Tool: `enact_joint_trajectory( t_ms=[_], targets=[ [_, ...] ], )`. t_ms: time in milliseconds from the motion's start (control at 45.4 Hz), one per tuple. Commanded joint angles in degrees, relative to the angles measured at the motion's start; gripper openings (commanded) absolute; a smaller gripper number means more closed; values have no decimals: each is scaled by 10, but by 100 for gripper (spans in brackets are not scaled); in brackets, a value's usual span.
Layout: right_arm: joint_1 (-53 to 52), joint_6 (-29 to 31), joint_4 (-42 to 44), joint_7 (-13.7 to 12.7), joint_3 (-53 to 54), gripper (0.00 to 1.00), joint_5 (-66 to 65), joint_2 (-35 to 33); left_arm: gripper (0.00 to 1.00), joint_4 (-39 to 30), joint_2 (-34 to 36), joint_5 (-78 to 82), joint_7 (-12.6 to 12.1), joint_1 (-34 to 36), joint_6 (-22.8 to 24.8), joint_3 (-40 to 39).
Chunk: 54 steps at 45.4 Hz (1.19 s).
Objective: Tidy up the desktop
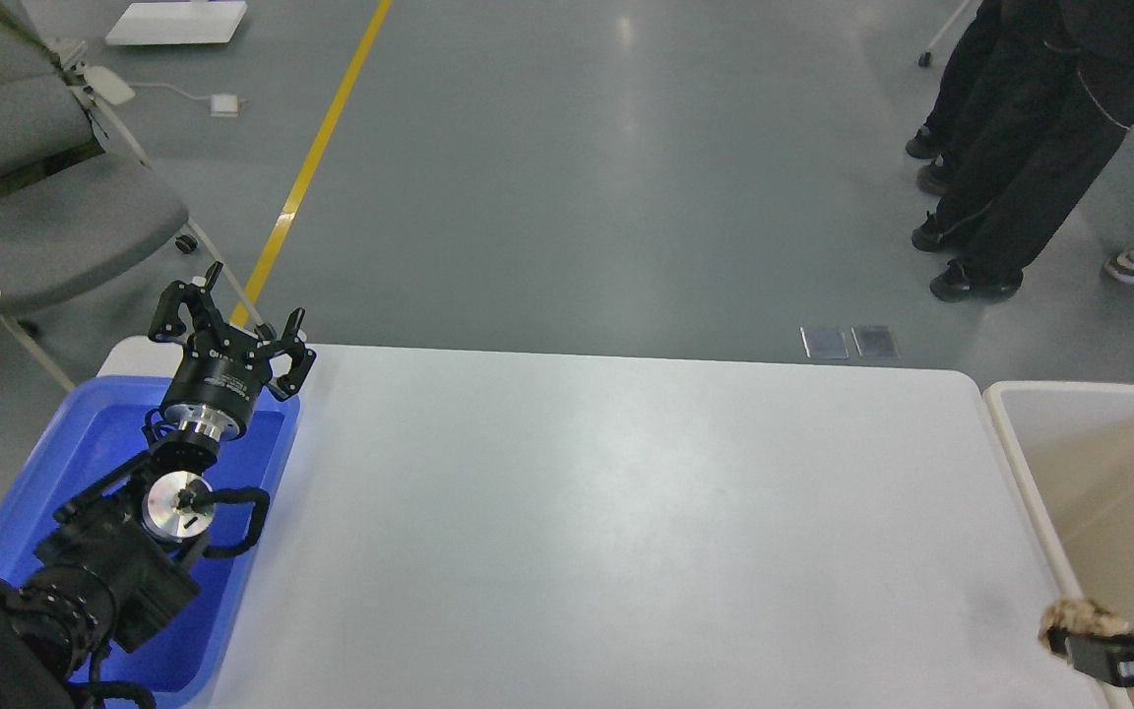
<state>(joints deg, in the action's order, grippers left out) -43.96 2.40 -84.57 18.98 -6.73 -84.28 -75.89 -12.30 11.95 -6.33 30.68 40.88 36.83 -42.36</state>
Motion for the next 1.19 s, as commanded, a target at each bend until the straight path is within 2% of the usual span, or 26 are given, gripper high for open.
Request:
enact_joint_trajectory(
  t_ms=[0,110,308,463,683,859,1167],
  targets=[
    [-117,101,-38,4,4,0,6,-65,100,0,0,0,0,0,0,0],
    [-188,156,-38,13,8,0,6,-74,100,0,0,0,0,0,0,0],
    [-307,254,-40,13,12,0,39,-78,100,0,0,0,0,0,0,0],
    [-356,281,-39,10,12,0,42,-72,100,0,0,0,0,0,0,0],
    [-369,275,-24,5,12,0,35,-69,100,0,0,0,0,0,0,0],
    [-358,223,75,1,-2,0,54,-55,100,0,0,0,0,0,0,0],
    [-237,121,207,2,-11,0,260,-25,100,0,0,0,0,0,0,0]
  ],
)
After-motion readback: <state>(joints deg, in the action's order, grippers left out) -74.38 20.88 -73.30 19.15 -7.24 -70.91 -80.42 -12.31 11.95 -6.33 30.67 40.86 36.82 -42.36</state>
